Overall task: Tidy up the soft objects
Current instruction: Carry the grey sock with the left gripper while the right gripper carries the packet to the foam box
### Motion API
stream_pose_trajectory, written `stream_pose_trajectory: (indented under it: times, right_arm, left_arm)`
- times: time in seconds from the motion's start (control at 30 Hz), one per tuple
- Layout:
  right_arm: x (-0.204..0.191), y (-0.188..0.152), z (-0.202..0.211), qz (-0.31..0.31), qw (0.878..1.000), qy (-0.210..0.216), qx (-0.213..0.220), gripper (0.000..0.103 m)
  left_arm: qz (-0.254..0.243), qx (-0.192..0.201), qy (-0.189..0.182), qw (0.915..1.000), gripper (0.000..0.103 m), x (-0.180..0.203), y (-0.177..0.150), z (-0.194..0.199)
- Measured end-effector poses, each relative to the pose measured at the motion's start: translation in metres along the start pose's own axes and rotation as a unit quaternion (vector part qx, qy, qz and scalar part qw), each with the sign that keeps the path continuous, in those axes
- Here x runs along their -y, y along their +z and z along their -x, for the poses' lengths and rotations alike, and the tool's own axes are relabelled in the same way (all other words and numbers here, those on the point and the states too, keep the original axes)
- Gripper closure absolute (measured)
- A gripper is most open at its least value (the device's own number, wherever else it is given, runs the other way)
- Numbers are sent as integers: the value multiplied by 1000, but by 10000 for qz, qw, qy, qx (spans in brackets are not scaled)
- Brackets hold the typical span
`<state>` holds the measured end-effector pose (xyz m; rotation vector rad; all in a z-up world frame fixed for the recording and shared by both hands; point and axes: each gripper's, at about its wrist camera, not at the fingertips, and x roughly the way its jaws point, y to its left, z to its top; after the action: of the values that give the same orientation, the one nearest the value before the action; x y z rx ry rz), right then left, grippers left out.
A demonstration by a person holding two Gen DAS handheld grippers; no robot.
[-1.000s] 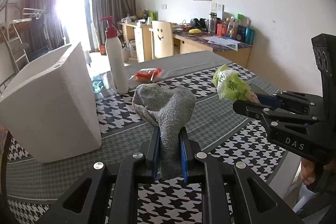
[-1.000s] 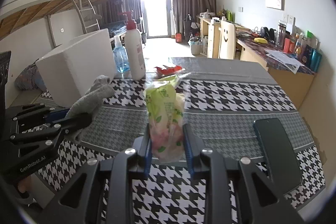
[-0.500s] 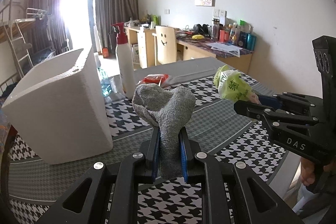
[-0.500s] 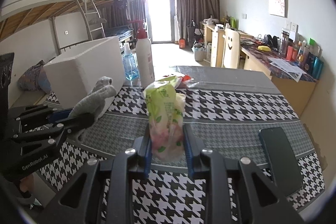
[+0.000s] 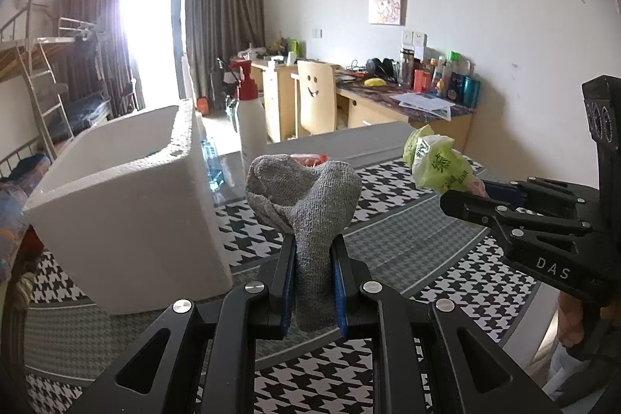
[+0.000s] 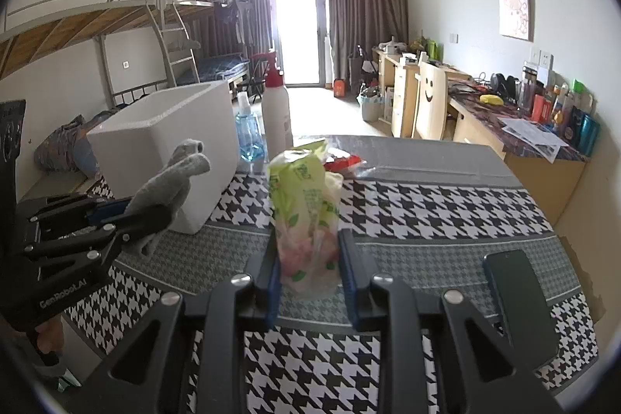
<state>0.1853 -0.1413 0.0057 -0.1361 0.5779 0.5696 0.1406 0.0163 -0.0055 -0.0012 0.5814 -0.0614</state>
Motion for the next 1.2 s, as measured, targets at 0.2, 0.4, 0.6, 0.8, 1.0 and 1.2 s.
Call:
stream_pose_trajectory:
  times: [0.2, 0.4, 0.6, 0.8, 1.0, 1.2]
  right_arm:
    - [-4, 9, 2, 27, 10000, 24, 87, 72]
    - [-10, 17, 3, 100, 9998, 63, 167, 72]
    - [-13, 25, 3, 129, 9996, 66, 252, 72]
    - [-16, 32, 5, 121, 9993, 114, 325, 72]
    - [-21, 37, 9, 185, 9989, 164, 399, 72]
    - [-23, 43, 10, 246, 9983, 219, 475, 72]
  left_arm:
    - [26, 77, 30, 10000, 85, -7, 3, 5]
    - [72, 186, 61, 9998, 85, -14, 9, 10]
    - [47, 352, 119, 9993, 85, -18, 18, 17]
    - [122, 463, 163, 9987, 85, -27, 23, 23]
    - [100, 554, 172, 9983, 85, -30, 27, 28]
    - [67, 668, 224, 9975, 85, -32, 31, 34]
